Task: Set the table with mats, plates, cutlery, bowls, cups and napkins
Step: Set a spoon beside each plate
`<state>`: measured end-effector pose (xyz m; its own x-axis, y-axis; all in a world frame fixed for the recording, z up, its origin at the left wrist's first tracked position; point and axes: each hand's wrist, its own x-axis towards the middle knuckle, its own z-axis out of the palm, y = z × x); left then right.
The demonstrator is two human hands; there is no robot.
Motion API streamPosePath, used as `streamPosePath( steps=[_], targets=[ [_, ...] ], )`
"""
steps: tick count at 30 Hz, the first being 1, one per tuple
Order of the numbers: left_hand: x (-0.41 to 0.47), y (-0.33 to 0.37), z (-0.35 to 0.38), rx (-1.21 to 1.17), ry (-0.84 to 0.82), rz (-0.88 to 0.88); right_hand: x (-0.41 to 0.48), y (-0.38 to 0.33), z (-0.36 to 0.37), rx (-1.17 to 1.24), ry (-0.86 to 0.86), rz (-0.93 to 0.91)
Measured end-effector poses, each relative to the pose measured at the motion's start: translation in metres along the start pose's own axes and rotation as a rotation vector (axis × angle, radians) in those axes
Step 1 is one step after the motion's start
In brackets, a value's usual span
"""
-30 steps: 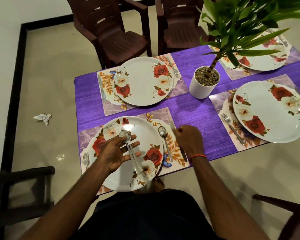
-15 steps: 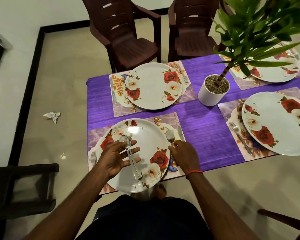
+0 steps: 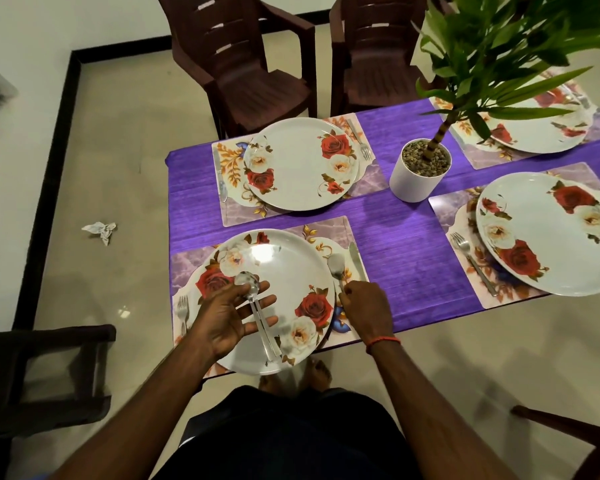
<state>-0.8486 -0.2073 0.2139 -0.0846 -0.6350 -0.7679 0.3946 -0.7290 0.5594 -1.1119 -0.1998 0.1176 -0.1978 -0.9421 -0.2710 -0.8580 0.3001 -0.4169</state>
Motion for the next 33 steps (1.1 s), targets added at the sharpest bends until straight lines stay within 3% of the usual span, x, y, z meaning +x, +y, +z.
streamPosePath(
  steps=[16, 20, 24, 33],
  targets=[
    [-0.010, 0.005, 0.004, 0.010, -0.033, 0.066, -0.003, -0.007, -0.018, -0.001, 0.044, -0.065],
    [-0.018, 0.013, 0.006, 0.025, -0.077, 0.102, -0.013, -0.060, -0.055, 0.279, 0.077, -0.228],
    [-0.026, 0.023, 0.006, 0.024, -0.137, 0.167, -0.032, -0.121, -0.069, 0.524, -0.045, -0.358],
    [-0.053, 0.043, -0.058, -0.003, -0.100, 0.300, -0.073, -0.204, -0.041, 0.522, -0.158, -0.434]
  ],
)
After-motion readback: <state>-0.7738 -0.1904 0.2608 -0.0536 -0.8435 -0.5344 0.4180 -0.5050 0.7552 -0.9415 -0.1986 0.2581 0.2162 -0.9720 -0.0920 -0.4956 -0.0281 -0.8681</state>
